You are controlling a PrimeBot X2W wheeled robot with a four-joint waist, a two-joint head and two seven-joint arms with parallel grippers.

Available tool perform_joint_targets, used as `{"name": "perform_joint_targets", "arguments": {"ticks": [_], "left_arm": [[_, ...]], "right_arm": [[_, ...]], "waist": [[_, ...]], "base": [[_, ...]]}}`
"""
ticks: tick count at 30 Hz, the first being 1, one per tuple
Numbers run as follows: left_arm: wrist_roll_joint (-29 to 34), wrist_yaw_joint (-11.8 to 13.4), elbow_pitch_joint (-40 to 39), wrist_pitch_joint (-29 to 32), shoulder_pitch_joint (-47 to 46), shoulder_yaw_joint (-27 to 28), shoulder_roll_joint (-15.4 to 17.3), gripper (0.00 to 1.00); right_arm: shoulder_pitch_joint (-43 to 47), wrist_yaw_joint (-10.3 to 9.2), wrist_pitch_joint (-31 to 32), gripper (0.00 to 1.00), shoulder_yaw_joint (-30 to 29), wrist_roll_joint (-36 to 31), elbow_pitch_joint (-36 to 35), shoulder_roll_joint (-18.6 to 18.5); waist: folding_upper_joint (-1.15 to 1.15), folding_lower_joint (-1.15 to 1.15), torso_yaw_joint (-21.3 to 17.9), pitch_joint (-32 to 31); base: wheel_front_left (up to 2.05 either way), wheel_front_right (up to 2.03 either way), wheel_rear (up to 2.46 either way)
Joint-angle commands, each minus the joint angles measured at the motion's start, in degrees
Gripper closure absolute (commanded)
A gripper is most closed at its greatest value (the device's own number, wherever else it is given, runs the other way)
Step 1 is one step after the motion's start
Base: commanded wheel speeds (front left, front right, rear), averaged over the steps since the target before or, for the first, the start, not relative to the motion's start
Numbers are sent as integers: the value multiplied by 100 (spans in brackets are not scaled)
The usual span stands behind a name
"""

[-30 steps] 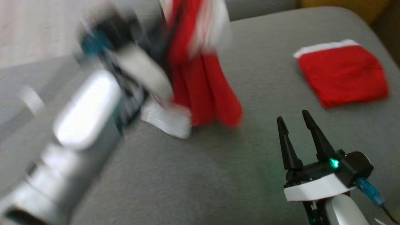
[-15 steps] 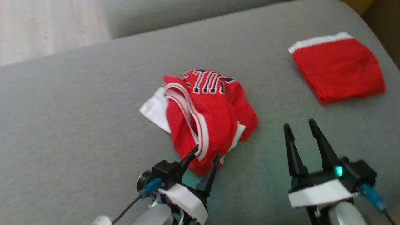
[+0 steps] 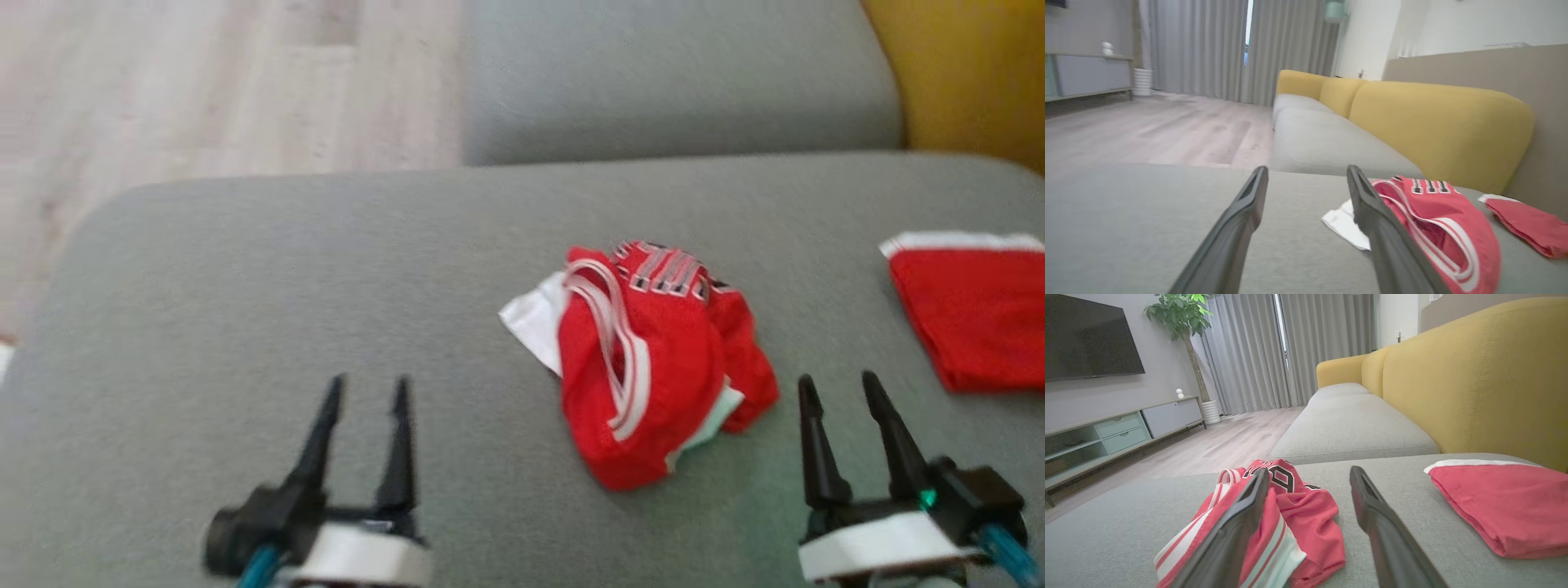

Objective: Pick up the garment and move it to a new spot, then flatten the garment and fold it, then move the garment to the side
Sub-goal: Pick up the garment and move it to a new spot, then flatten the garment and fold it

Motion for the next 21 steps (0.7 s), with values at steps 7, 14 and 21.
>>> {"name": "perform_joint_targets", "arguments": {"ticks": [7, 14, 21], "left_arm": [[486, 11, -681, -55, 801, 1035, -16, 0], [880, -228, -758, -55, 1276, 1323, -284, 0], [1175, -441, -666, -55, 1313, 1460, -437, 0]], "right_arm": [[285, 37, -62, 0, -47, -76, -223, -22], [509, 37, -62, 0, -6, -164, -256, -21], [523, 37, -62, 0, 8, -147, -267, -21]], "waist": [[0, 1, 433, -413], [0, 1, 452, -470], [0, 1, 409, -473]], "base": [[0, 0, 0], [0, 0, 0], [0, 0, 0]]}}
